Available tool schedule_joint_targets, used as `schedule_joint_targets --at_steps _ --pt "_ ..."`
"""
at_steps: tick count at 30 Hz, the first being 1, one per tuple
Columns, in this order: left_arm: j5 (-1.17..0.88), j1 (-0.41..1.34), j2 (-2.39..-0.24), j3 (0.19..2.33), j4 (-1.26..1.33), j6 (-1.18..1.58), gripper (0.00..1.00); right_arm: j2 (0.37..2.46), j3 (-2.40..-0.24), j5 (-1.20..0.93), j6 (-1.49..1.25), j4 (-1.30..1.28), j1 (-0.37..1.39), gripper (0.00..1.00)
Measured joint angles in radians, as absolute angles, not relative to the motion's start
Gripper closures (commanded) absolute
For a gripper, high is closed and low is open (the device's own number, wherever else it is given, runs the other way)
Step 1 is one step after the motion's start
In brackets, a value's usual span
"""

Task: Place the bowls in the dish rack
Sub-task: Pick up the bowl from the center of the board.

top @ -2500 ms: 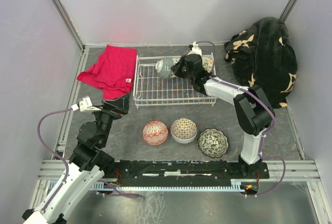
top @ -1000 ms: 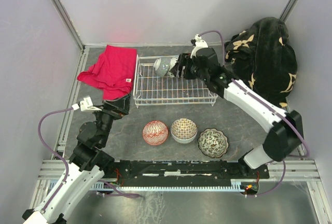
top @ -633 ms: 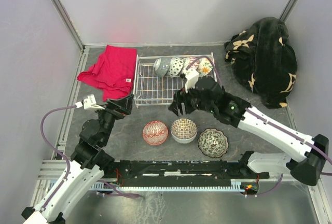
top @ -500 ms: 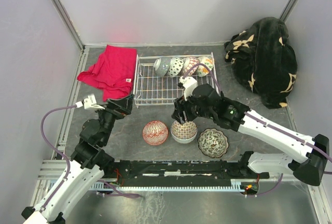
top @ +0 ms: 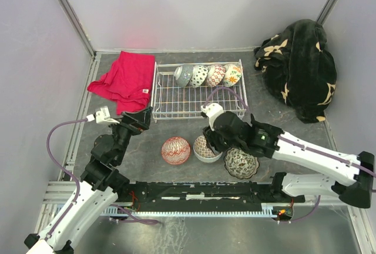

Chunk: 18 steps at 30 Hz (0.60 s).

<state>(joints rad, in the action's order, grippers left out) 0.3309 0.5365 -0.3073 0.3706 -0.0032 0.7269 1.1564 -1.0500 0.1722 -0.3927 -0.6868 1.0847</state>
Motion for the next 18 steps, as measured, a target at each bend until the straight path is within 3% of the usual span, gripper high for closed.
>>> schedule_joint_targets --at_steps 8,18 --pt "0.331 0.537 -0.307 0.371 -0.001 0.717 0.01 1.011 -0.916 0.295 -0.503 -0.789 1.217 0.49" --pt "0.331 0.537 -0.299 0.371 -0.002 0.717 0.01 1.063 -0.833 0.498 -0.708 -0.861 1.386 0.49"
